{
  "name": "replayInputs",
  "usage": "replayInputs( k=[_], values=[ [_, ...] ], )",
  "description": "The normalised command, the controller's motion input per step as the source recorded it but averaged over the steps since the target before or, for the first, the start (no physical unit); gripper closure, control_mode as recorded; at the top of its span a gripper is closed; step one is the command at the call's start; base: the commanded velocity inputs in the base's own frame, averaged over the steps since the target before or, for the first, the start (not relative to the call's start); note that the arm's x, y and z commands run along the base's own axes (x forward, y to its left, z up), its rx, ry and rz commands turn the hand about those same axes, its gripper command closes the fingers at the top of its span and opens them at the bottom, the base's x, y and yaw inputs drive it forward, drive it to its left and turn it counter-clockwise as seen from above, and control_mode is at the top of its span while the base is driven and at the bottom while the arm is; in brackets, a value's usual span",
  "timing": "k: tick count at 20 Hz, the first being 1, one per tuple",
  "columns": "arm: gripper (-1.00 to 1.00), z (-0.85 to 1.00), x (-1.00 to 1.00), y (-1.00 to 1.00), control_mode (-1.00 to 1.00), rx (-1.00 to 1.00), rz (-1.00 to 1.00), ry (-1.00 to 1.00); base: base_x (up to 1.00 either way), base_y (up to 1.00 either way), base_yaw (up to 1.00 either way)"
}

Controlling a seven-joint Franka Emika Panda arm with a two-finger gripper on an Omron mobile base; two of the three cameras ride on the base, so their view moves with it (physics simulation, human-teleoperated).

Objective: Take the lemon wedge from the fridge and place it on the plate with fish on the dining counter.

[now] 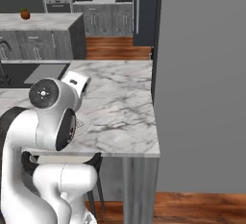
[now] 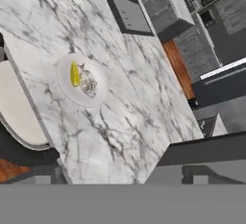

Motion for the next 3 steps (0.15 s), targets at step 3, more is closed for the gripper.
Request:
replayInputs(
  k=[3],
  values=[
    [-1.0, 0.66, -1.0, -1.0, -1.0, 0.03, 0.0, -0.54, 0.0, 0.0, 0.0]
  ],
)
